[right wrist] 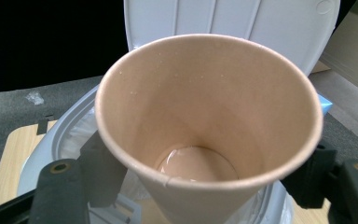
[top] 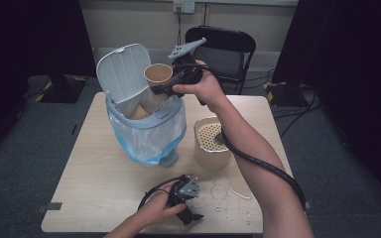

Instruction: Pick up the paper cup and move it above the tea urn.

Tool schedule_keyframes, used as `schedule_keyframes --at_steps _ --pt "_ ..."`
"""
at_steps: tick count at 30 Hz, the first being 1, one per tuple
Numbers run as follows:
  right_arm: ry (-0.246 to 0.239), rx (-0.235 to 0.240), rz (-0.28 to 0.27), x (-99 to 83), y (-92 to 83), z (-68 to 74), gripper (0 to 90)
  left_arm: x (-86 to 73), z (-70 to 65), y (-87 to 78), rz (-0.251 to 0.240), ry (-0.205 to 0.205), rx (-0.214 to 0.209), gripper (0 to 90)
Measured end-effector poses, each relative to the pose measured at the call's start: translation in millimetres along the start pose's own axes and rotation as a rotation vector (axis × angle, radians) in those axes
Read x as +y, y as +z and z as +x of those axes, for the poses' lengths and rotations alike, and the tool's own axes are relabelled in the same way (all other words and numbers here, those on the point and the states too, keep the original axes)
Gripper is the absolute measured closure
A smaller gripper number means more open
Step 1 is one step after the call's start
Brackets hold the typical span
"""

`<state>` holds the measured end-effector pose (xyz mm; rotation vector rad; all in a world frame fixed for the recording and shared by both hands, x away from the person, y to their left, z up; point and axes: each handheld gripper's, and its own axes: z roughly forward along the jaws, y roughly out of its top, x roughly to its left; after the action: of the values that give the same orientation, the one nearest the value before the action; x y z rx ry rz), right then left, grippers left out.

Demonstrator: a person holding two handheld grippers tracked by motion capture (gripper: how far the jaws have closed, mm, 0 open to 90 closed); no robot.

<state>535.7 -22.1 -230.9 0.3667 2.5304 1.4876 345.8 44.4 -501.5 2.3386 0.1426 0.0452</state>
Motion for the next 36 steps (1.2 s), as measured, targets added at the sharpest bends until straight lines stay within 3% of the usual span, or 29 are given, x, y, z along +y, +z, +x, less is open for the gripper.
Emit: schedule_keyframes --at_steps 6,21,36 --pt "0.025 0.009 -0.007 0.2 5.1 1.0 20.4 0.0 0.1 0.0 0.0 0.001 0.0 0.0" --pt "0.054 0.028 -0.026 -4.2 14.0 -6.5 17.6 0.0 -0.2 0.0 0.0 -0.002 0.001 0.0" --pt "0.067 -0.004 -0.003 -8.7 19.1 -29.7 19.0 0.0 -0.1 0.1 -0.002 -0.001 0.001 0.0"
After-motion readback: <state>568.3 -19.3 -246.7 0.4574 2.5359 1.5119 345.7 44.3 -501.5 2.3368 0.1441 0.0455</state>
